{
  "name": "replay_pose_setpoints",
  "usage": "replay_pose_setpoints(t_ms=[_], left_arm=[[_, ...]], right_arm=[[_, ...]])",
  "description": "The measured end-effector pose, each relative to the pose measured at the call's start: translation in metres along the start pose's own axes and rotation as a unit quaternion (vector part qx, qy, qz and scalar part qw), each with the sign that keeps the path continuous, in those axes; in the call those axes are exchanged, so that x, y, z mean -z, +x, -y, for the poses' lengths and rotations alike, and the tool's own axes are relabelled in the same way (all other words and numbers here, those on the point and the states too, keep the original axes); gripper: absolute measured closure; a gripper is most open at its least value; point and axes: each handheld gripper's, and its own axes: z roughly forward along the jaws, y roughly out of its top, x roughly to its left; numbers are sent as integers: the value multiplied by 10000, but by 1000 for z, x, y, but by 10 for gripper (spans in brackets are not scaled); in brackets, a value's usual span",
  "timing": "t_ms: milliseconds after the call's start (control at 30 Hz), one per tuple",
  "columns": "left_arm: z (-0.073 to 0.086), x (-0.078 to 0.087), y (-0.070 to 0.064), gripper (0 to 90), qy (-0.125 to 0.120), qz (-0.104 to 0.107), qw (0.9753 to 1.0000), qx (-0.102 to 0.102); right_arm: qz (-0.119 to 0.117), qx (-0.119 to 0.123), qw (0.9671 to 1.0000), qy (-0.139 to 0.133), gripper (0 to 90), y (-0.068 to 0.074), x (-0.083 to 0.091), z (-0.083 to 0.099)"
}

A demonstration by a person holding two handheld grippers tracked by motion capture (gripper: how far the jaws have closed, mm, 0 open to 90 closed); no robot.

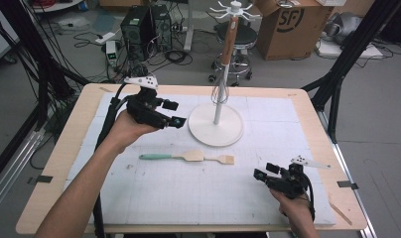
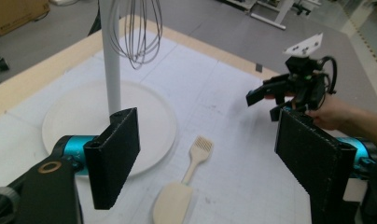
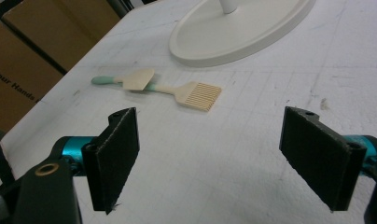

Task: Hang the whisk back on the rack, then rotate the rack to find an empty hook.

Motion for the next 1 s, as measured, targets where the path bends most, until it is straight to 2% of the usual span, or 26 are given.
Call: replay_pose_setpoints(t_ms=[433,533,600,733,833,1000], left_arm=[[57,-4,-10,230,41,89,9998,188],[65,-5,-11,231,141,84,9996,229],[62,-4,-10,231,59,88,9996,269],[41,3,-11,237,-58,147,9997,204],[24,6,-11,297,-99,243,9994,242],[-1,8,-8,346,-213,223,9990,332]], right_arm=[[-33,65,10000,31,191,6,-2,-1],[-27,107,9999,-1,191,6,-1,-1],[-27,107,9999,-16,191,7,0,-1],[-34,119,9999,-25,191,8,0,-2],[-29,93,10000,-12,191,7,0,-2],[-24,82,10000,-21,191,6,0,-1]])
